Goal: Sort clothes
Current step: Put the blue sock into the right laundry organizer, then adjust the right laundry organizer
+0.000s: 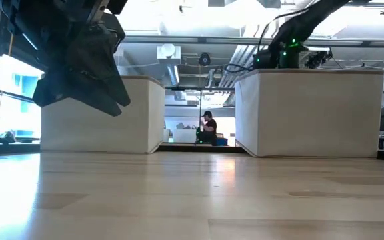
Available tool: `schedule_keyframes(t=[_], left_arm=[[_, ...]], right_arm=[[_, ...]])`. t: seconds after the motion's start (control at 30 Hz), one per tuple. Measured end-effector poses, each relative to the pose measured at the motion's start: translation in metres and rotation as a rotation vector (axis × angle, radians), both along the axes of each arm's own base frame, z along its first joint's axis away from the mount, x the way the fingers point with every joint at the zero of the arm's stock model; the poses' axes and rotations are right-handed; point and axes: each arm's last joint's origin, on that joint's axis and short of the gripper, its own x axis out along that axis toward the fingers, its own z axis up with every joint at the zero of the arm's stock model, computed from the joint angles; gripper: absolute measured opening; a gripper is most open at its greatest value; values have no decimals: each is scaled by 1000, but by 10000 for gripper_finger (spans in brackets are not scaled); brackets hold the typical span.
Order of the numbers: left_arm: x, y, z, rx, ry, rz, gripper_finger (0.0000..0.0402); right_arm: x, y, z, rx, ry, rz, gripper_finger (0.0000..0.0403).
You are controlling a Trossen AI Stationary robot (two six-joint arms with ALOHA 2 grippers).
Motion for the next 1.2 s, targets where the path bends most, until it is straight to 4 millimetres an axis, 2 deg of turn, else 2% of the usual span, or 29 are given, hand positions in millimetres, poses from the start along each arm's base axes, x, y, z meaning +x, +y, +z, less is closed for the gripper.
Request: schedule_keyframes(t=[0.1,0.2,0.3,0.4,0.5,0.6,0.73,1.0,1.2], left_arm=[[0,0,0,0,0,0,92],[0,0,0,0,0,0,92],[0,0,0,0,0,0,92],[0,0,0,1,0,0,92],[0,0,0,1,0,0,92],[0,0,0,1,-1,0,92],[0,0,0,-2,-2,2,92],[3,-2,3,-29,-48,5,92],[5,-6,6,-52,-90,-5,92]], right_arm=[[1,-1,-3,19,1,-3,43],[-1,2,2,31,9,2,90],[-5,6,23,25,3,21,135],[-11,14,52,14,-12,-2,164],[-16,30,79,2,-72,-59,174],[-20,52,93,13,-125,-81,175],[-21,77,87,57,-106,-72,172],[-12,121,50,207,-53,-18,145],[0,148,46,255,-48,2,138]])
